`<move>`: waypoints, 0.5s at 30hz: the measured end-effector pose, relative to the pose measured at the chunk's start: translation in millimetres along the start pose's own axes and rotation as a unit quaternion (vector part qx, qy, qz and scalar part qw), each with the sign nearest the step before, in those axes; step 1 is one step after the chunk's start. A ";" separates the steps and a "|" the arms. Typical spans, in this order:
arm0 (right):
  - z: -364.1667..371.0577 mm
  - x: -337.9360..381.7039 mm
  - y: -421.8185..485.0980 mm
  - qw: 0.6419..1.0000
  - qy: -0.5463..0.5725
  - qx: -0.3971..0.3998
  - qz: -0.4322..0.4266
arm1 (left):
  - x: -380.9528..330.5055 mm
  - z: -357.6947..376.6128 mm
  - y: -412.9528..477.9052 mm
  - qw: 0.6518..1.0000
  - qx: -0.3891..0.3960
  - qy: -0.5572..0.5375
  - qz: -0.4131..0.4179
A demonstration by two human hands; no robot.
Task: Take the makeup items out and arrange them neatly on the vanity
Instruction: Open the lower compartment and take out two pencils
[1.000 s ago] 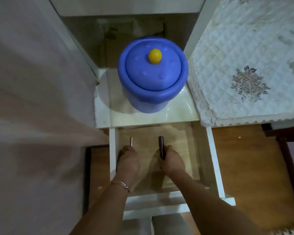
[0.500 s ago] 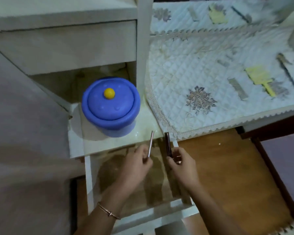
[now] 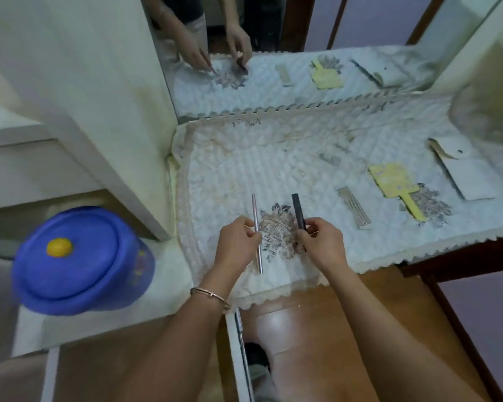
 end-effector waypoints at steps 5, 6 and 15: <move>1.3 5.5 32.7 0.999 -0.026 0.012 -0.020 | -1.4 21.8 22.3 0.999 -0.005 0.025 -0.021; 3.2 3.8 34.9 0.999 -0.027 0.018 -0.022 | 1.9 24.1 21.8 0.999 -0.010 0.014 -0.032; 1.9 8.9 28.0 0.984 -0.151 -0.025 -0.092 | 5.4 2.4 2.9 0.998 -0.044 -0.024 -0.043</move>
Point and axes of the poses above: each hand's wrist, its own y-axis towards the middle knuckle, its own z-axis out of the palm, x = y × z, the point moved 9 cm from there along y, towards the middle knuckle, and after that the axes turned 14 degrees about z, right-handed, at the moved point
